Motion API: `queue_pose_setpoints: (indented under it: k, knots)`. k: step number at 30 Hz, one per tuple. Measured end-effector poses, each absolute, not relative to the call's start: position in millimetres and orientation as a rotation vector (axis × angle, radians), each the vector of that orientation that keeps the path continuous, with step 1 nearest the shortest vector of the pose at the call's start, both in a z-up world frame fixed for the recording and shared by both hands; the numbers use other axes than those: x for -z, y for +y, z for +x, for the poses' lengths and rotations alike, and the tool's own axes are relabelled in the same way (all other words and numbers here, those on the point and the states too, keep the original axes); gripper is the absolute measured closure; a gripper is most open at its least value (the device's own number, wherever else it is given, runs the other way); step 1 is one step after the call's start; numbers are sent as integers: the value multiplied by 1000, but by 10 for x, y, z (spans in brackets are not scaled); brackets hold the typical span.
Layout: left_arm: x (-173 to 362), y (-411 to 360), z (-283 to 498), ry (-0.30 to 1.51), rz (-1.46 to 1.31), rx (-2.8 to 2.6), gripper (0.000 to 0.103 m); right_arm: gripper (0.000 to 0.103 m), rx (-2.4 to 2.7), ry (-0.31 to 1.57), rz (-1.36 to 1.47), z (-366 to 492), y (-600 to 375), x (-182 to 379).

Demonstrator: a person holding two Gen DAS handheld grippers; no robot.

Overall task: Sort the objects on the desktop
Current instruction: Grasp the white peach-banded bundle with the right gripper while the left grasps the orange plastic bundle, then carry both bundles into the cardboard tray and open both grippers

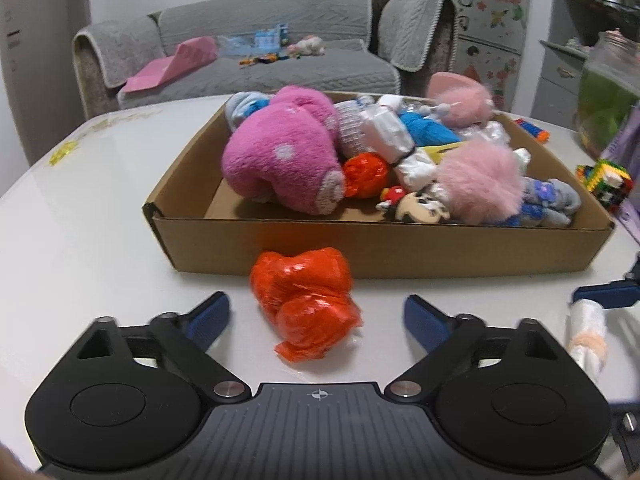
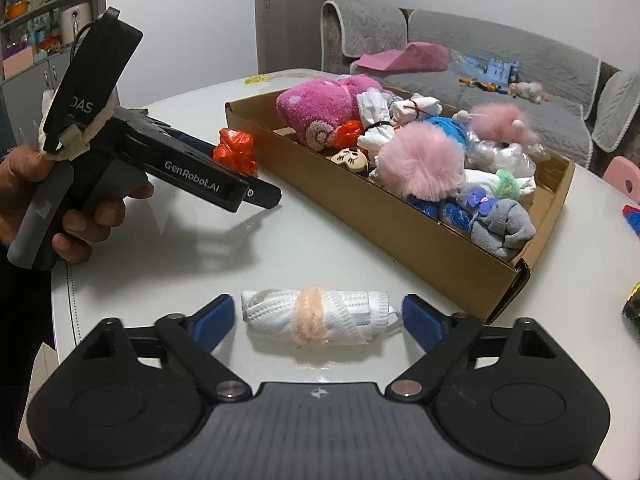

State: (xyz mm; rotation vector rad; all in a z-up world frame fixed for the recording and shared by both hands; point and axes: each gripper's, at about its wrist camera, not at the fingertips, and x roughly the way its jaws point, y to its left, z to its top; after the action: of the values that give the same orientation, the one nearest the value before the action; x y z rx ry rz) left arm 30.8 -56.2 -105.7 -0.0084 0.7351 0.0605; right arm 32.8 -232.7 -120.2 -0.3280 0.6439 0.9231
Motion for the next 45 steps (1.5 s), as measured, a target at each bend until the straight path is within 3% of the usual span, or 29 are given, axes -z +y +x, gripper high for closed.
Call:
queue_pose_setpoints:
  k: [3,7,8,31,45]
  knots:
    - [1044,-598,277,727,1,-32,25,28,-917,638,-322,315,-2338,1197]
    - [1016,-578,266,715,-8,-42,58,30,-913,638,-317,320,-2341,1190]
    - [1010,-558,270,718,-18,-45,59,31,-911,638,-312,317,-2345,1187]
    - [655,-389,-52,699,-48,-92,61,35,-800,620,-119,214,-2611,1028]
    - [375,-386,-69,647,17,-72,61,35,-647,517,-31,322,-2790,371]
